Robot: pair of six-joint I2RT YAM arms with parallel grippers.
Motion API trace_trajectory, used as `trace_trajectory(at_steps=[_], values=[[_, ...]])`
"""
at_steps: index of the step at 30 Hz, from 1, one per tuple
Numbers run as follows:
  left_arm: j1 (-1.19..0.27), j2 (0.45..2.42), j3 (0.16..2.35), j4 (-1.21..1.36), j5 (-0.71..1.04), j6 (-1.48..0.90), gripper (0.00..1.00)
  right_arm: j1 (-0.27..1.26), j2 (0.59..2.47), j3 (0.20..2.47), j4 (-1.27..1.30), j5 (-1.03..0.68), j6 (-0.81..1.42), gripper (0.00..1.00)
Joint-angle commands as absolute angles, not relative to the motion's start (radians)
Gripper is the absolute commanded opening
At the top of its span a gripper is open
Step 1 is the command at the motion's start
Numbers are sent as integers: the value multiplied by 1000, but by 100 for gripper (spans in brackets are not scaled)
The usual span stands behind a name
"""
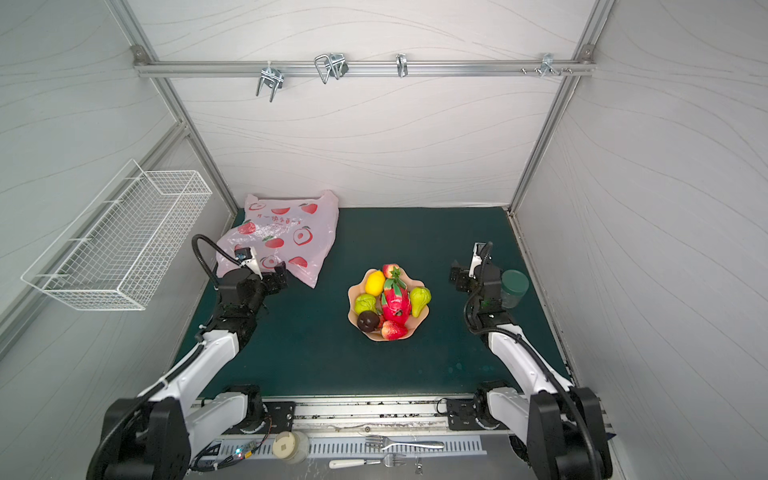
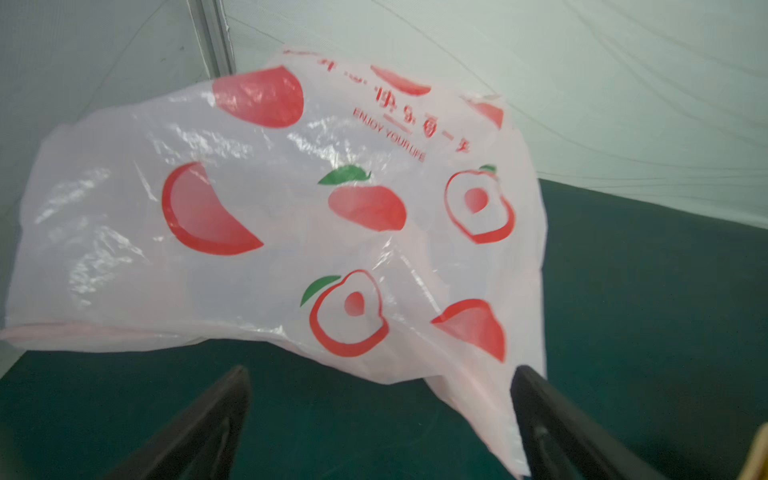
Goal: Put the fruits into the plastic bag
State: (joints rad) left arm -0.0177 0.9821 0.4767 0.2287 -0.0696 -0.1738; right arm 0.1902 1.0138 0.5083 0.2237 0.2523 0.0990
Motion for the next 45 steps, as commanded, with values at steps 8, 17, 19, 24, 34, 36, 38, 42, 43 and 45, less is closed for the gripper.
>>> trace_trajectory(at_steps=[8, 17, 19, 24, 34, 36, 38, 42, 43, 45], values=[[-86, 985, 865, -434, 38, -499, 100, 197, 854, 692, -274, -134, 346, 99], [-61, 1391, 1170, -717, 194, -721, 98, 199, 837, 845, -548, -324, 402, 99], [-56, 1428, 1173, -692, 193, -761, 98, 199, 825, 861, -574, -351, 403, 99], [-49, 1504, 1161, -636, 207, -827, 98, 199, 809, 876, -610, -408, 403, 99], [-49, 1612, 1022, -375, 199, -923, 99, 200, 846, 906, -617, -466, 402, 99], [-48, 1648, 1027, -330, 189, -923, 99, 202, 856, 917, -618, -479, 405, 99], [-48, 1674, 1033, -284, 184, -922, 98, 210, 863, 925, -618, -489, 408, 99], [-42, 1726, 1043, -212, 210, -907, 76, 228, 870, 933, -612, -480, 410, 99], [-39, 1737, 1040, -202, 222, -903, 64, 229, 873, 931, -607, -476, 410, 99], [-33, 1744, 1027, -198, 242, -886, 44, 232, 881, 928, -596, -471, 417, 99]])
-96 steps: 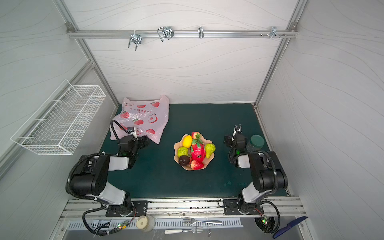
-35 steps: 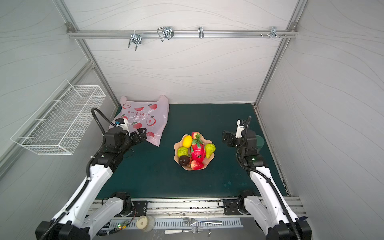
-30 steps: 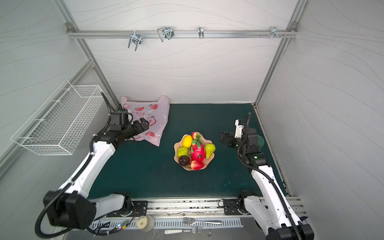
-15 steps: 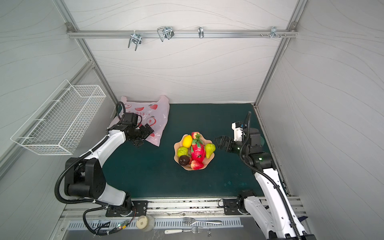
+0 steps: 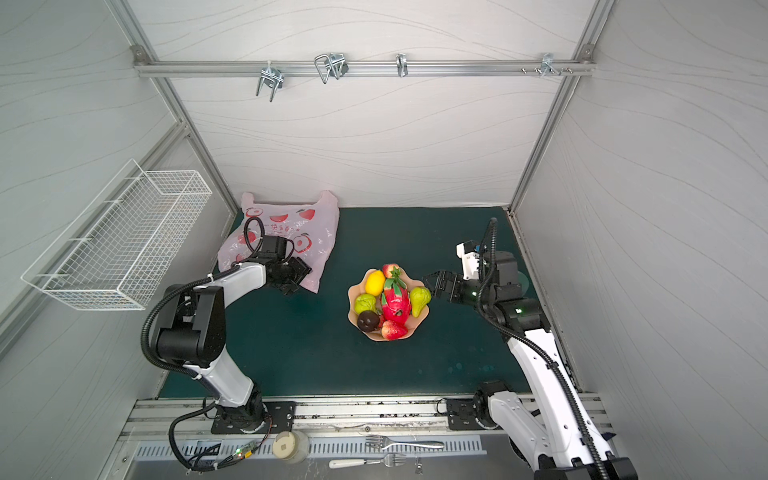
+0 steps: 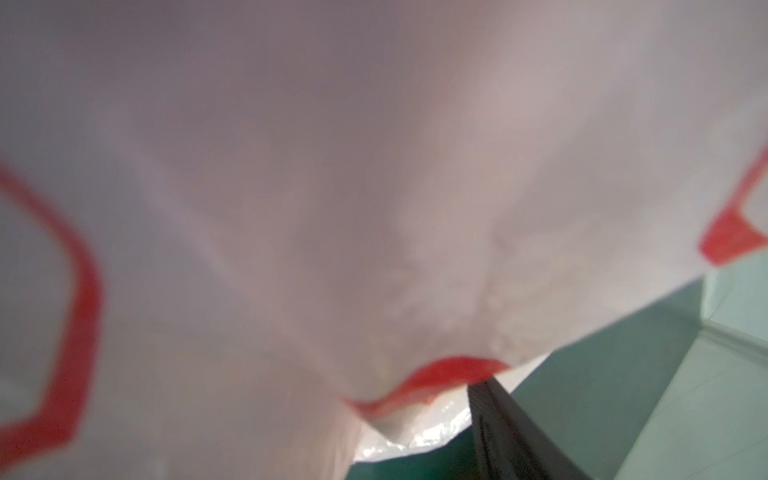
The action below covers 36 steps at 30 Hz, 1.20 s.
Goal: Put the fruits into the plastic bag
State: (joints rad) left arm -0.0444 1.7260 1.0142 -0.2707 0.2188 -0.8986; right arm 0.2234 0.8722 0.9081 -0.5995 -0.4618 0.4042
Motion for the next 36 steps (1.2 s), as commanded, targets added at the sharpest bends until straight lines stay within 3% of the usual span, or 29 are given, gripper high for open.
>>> trace_trajectory(at_steps=[1, 4, 5, 10, 14, 19, 25, 27, 31, 33, 36], values=[[-34, 1740, 1015, -199, 247, -869, 33, 233, 887, 927, -586, -472, 422, 99], [-34, 1709, 986, -249, 268, -801, 5, 243, 913, 919, -539, -471, 445, 99], [-34, 1693, 976, -278, 275, -773, 0, 247, 923, 920, -525, -468, 450, 99], [-62, 1534, 898, -466, 316, -631, 0, 314, 1015, 945, -429, -449, 498, 99], [-130, 1402, 820, -625, 328, -581, 0, 457, 1147, 1018, -355, -397, 509, 99], [-153, 1260, 698, -731, 371, -643, 0, 596, 1407, 1212, -366, -356, 514, 99], [-178, 1137, 630, -824, 338, -752, 1, 662, 1715, 1488, -509, -255, 509, 99], [-180, 1112, 644, -877, 282, -785, 15, 665, 1786, 1551, -536, -221, 502, 98], [-180, 1000, 720, -1035, 113, -826, 53, 669, 1851, 1623, -555, -212, 464, 97], [-178, 939, 781, -1118, 49, -822, 64, 668, 1827, 1597, -527, -210, 457, 97], [-182, 878, 880, -1187, 45, -820, 69, 668, 1775, 1542, -488, -198, 440, 98]])
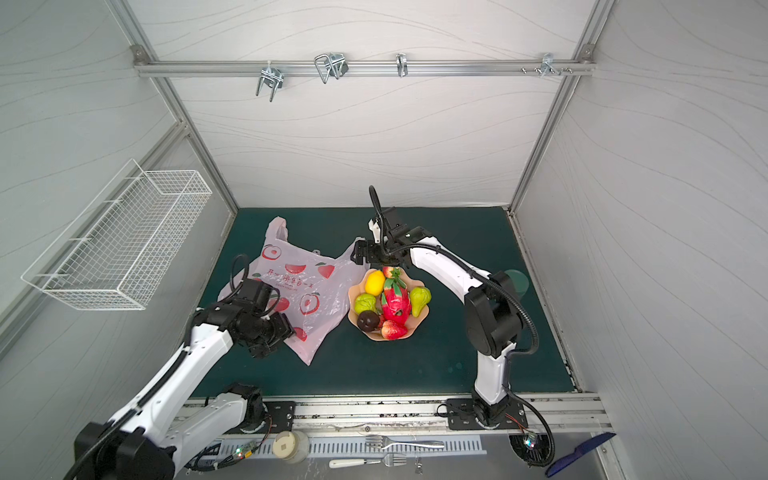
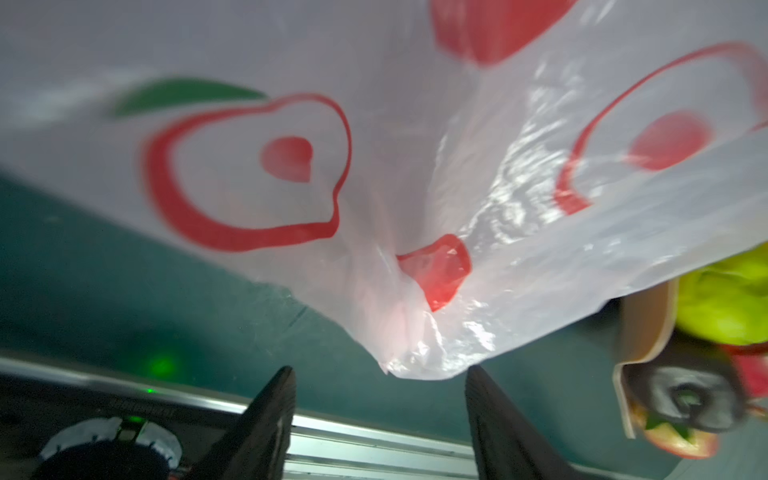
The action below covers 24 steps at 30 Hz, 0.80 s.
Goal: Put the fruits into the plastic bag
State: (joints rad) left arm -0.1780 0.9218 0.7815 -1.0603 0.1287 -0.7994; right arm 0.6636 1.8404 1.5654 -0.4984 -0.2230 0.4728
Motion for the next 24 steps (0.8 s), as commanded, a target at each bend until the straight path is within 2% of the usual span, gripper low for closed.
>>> trace_trajectory(at_steps=[1, 6, 13, 19, 24], values=[[-185, 872, 912, -1190, 57, -822, 70, 669, 1757, 1527, -487, -194, 430, 99], [-199, 987, 1050, -1159, 31, -791, 71, 667, 1651, 1441, -468, -181, 374, 99], [-188, 1334, 1239, -1025, -26, -774, 73, 672, 1493, 1341, -515, -215, 301, 99], [-90, 1623, 1412, -964, -4, -755, 71, 699, 1341, 1206, -540, -222, 318, 99], [-64, 1830, 1577, -978, 31, -670, 71, 702, 1242, 1122, -578, -193, 318, 99]])
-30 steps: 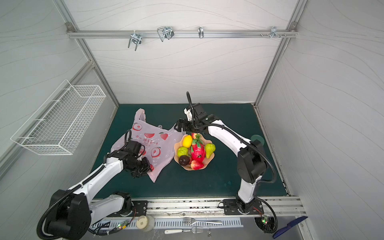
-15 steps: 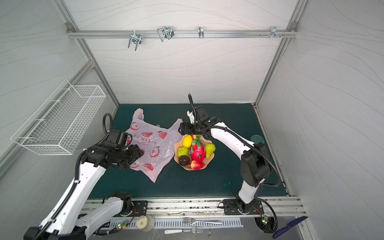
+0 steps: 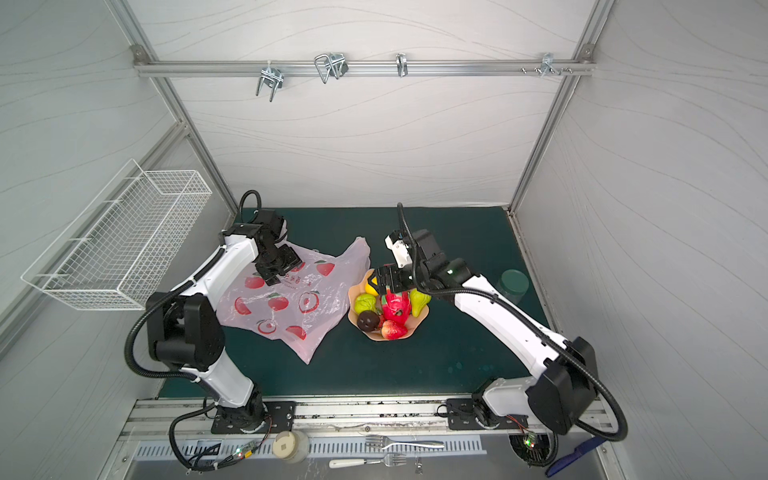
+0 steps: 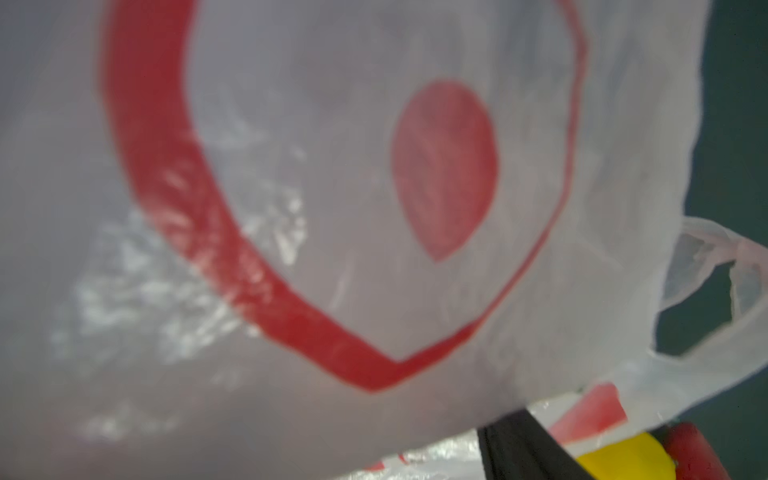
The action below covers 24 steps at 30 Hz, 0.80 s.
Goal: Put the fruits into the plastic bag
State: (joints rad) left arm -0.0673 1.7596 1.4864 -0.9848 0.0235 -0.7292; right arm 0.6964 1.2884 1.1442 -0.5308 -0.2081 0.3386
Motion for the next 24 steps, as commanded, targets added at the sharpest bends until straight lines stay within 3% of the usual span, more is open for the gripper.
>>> trace_trajectory(at_steps=[1, 11, 17, 24], values=[[-63, 1868, 1608, -988, 29, -660, 71, 702, 1229, 1115, -590, -188, 309, 99], [-63, 1970, 1636, -939, 55, -650, 73, 684, 1277, 1167, -560, -225, 195, 99], [-53, 1863, 1496, -872, 90, -532, 72, 628, 1609, 1467, -579, -411, 149, 99], [7, 1572, 1304, -846, 159, -564, 74, 586, 2059, 1926, -747, -390, 209, 99]])
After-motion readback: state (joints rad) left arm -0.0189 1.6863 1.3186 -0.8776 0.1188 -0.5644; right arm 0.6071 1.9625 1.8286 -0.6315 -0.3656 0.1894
